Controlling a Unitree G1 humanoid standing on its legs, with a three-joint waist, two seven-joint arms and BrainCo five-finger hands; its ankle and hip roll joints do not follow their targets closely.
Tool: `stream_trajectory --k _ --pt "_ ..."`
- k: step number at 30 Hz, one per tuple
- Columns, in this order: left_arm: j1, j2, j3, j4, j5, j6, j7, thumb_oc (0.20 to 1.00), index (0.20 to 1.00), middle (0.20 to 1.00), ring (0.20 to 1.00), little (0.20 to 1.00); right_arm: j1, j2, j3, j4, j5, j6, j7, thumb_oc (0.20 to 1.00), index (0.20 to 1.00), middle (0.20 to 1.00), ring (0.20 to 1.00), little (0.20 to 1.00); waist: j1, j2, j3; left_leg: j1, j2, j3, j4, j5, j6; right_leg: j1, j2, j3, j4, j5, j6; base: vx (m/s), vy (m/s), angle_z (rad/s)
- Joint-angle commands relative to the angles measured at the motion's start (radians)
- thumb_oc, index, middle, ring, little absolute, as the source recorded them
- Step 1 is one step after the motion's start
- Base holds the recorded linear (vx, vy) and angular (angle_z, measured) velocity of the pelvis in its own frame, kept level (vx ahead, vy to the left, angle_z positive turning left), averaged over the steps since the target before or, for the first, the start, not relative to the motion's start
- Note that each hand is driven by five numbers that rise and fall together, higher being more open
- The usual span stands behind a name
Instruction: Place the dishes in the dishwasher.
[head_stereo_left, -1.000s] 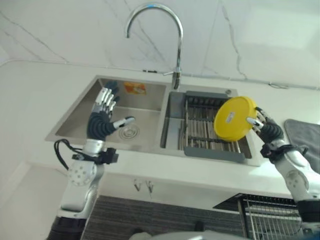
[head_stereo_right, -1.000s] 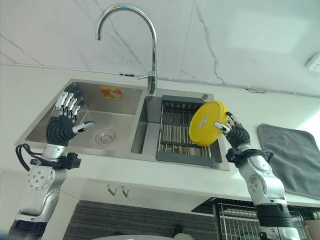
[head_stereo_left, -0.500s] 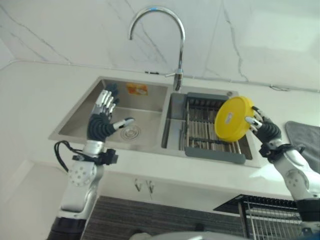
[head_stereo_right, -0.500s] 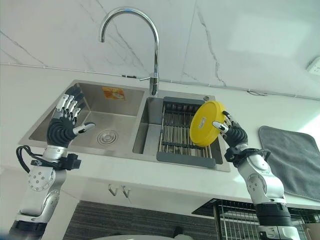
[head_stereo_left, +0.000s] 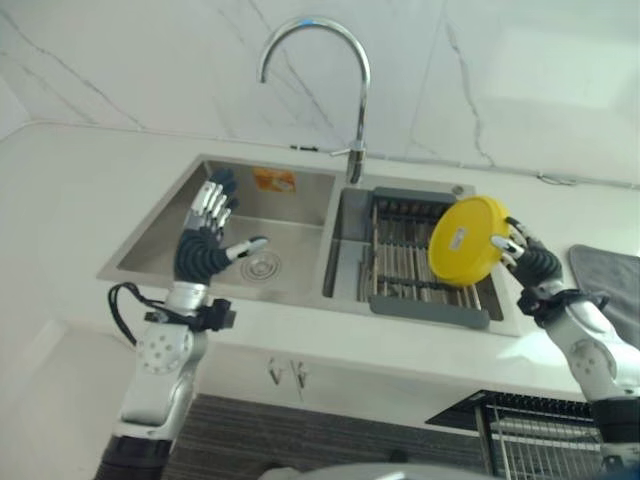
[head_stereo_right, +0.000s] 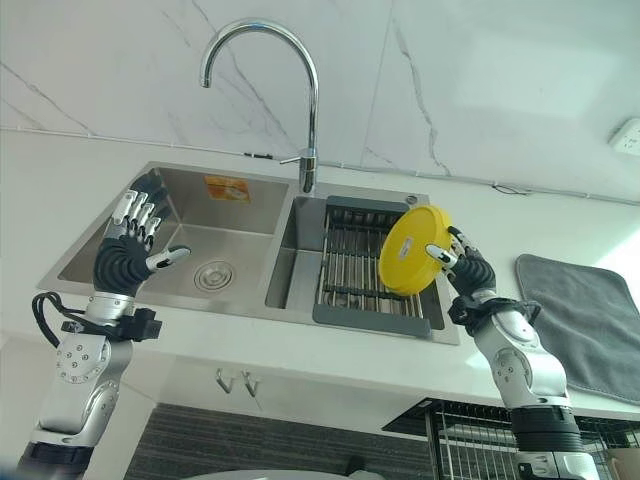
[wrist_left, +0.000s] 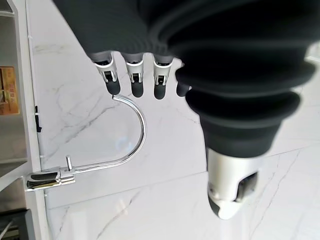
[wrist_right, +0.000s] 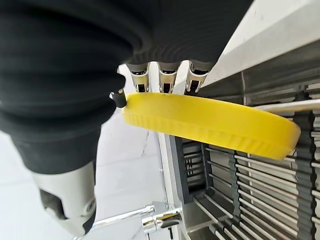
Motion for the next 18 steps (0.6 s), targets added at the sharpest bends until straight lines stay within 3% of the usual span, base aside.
stream_trajectory --k 1,18 --pt "-0.022 0.052 0.044 -0.015 -0.002 -0.036 0.008 1.0 1.0 1.0 1.0 1.0 -0.077 -0.017 -0.042 0.024 0.005 -0.037 -0.017 1.0 1.0 1.0 1.0 1.0 0.012 -0.007 0.002 0.02 -0.005 0.018 0.0 -0.06 0.039 0.068 -0.009 0.063 0.002 -0.107 0.03 0.0 0.0 0.0" --pt "-0.021 0.052 0.059 -0.012 0.001 -0.035 0.011 1.0 1.0 1.0 1.0 1.0 -0.048 -0.025 -0.103 0.04 0.012 -0.053 -0.076 1.0 1.0 1.0 1.0 1.0 0.0 -0.009 0.003 0.018 0.0 0.028 0.0 -0.058 0.037 0.061 -0.01 0.067 0.002 -0.1 0.033 -0.01 -0.002 0.0"
